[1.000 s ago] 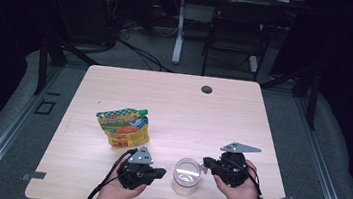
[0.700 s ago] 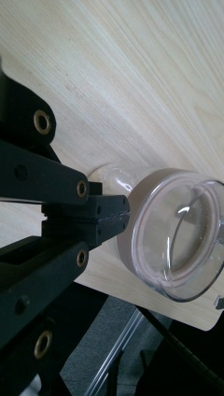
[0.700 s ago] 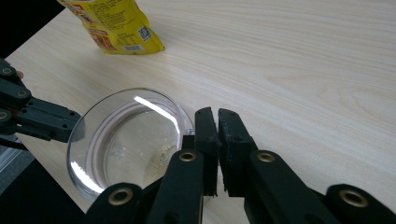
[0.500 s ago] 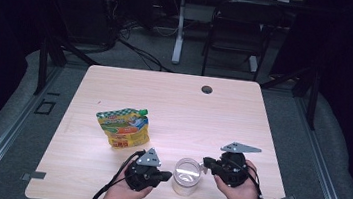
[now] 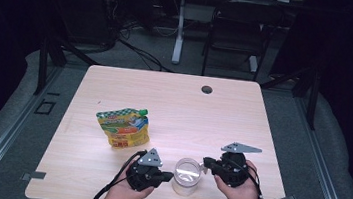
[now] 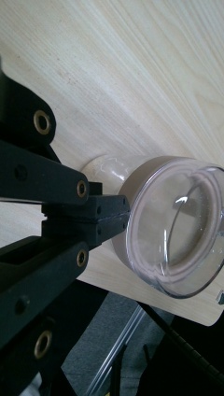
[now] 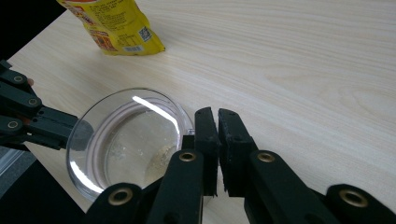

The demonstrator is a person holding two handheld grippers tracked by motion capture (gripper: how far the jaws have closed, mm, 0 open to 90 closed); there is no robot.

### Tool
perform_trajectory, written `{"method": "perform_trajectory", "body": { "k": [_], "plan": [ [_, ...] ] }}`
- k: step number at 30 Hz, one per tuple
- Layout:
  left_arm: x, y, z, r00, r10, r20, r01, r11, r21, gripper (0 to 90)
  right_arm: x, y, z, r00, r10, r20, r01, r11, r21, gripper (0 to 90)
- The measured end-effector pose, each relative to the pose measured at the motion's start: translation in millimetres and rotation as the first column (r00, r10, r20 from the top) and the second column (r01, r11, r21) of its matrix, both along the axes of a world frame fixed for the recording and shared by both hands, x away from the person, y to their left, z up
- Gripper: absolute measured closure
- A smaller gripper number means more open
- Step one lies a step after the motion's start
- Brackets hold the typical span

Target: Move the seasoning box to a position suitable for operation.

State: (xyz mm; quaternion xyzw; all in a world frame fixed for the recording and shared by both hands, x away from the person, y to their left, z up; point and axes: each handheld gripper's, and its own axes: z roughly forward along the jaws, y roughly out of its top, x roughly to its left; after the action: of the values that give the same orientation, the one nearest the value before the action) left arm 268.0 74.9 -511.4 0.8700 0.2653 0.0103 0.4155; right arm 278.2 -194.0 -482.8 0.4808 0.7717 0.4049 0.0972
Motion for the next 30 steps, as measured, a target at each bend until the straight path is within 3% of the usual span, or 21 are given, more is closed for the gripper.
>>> {"method": "perform_trajectory", "body": {
  "k": [30],
  "plan": [
    [0.2,-1.6,6.5,1.0000,-0.010,0.000,0.010,0.9996,-0.026,90.0,0.5,-0.7,-0.4,1.0000,0.003,-0.001,-0.003,1.000,-0.008,86.8]
  ]
}}
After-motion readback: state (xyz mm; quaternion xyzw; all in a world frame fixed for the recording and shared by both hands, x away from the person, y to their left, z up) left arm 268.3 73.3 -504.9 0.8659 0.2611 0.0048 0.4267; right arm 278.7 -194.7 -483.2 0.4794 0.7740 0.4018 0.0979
